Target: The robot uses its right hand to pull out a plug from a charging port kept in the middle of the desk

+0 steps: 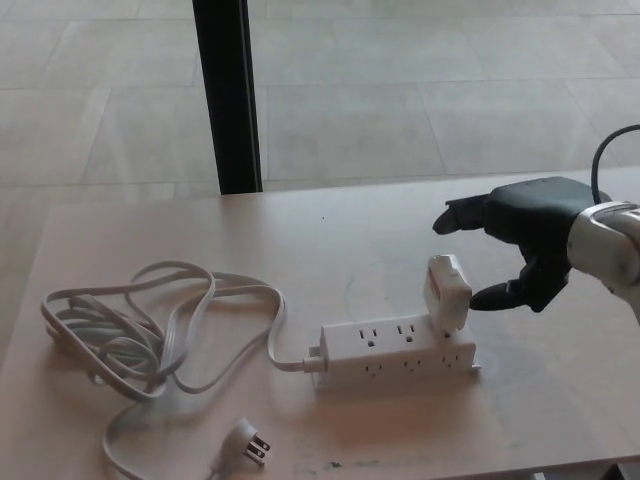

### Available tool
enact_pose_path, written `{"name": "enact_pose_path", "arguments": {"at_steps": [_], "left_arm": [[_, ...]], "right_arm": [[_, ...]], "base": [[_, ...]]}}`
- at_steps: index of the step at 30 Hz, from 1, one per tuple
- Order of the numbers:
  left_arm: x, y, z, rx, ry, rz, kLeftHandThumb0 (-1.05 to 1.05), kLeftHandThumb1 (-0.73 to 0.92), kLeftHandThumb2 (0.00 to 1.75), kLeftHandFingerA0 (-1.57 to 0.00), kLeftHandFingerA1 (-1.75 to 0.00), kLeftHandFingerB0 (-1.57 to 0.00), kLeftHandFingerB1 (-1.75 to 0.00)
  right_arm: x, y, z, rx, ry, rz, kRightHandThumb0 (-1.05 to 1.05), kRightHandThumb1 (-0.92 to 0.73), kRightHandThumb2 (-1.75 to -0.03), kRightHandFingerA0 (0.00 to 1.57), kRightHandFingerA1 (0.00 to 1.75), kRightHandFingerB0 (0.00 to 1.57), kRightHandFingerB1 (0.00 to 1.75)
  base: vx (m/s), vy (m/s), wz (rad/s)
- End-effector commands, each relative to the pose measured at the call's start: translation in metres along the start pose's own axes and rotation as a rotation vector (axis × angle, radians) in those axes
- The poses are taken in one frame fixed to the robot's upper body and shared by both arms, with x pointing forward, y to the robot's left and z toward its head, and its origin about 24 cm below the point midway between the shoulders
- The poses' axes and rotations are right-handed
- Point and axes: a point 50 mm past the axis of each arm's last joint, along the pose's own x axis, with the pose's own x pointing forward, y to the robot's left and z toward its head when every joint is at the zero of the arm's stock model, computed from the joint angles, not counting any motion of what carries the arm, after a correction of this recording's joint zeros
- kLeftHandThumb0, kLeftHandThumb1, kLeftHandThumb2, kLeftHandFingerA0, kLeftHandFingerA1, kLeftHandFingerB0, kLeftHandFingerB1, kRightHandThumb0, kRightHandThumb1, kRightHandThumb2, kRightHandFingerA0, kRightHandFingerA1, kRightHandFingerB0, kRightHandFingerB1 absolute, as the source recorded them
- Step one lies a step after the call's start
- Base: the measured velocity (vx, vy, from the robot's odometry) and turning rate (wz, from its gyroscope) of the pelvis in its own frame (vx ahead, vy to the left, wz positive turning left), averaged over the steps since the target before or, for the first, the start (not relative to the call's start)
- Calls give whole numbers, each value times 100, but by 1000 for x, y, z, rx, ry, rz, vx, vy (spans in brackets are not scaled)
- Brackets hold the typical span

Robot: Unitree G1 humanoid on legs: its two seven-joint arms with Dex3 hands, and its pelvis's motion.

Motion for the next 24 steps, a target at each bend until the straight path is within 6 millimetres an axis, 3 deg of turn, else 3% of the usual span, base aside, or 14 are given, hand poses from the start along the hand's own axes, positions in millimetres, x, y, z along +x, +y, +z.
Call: {"name": "enact_pose_path", "arguments": {"at_steps": [1,2,3,4,6,7,8,13,14,15,20,21,24], "left_arm": [[1,8,5,20,-20,18,-67,62,101,-70,-67,-51,-58],[1,8,5,20,-21,18,-67,77,63,-77,-60,-59,-46],[1,8,5,18,-20,20,-67,77,63,-77,-60,-59,-46],[0,8,5,9,-24,19,-67,77,63,-77,-60,-58,-46],[1,8,7,10,-31,14,-68,77,64,-78,-62,-58,-46],[1,8,7,8,-29,16,-68,77,63,-78,-62,-59,-48],[1,7,7,-1,-27,19,-67,77,63,-78,-60,-60,-47],[1,7,7,20,-27,17,-67,78,63,-78,-61,-58,-46],[1,7,7,22,-27,17,-67,78,63,-79,-61,-58,-46],[1,7,7,21,-24,20,-67,78,64,-79,-60,-59,-46],[2,6,8,0,-23,16,-67,78,64,-78,-62,-58,-47],[2,6,8,-9,-25,13,-66,79,63,-78,-61,-57,-46],[2,7,9,-4,-25,13,-68,79,64,-77,-61,-57,-46]], "right_arm": [[4,-7,1,-112,5,-14,-81,-68,-65,81,156,17,33],[5,-9,0,-120,12,-13,-86,-56,-91,89,132,13,43],[5,-10,0,-125,18,-15,-86,-56,-91,89,132,13,43],[7,-12,-1,-111,23,-11,-80,-69,-61,78,138,18,30],[8,-16,-1,-96,16,-29,-82,-60,-67,80,143,17,32],[9,-17,-1,-95,16,-30,-85,-56,-90,90,135,12,42],[9,-19,0,-94,13,-32,-83,-70,-61,80,153,15,32],[12,-27,8,-88,-17,-53,-82,-68,-61,84,162,19,33],[12,-29,11,-86,-27,-62,-83,-69,-61,79,158,18,34],[13,-31,14,-86,-34,-68,-86,-55,-92,89,134,11,44],[14,-36,19,-54,-60,-91,-89,-55,-92,88,131,14,46],[15,-36,19,-67,-52,-80,-86,-69,-63,76,134,16,36],[16,-31,19,-81,-28,-46,-84,-68,-62,80,129,20,31]], "base": [[0,0,0],[0,0,0],[0,0,0],[0,0,0],[0,0,0],[0,0,0],[0,0,0],[0,0,0],[0,0,0],[0,0,0],[0,0,0],[0,0,0],[0,0,0]]}}
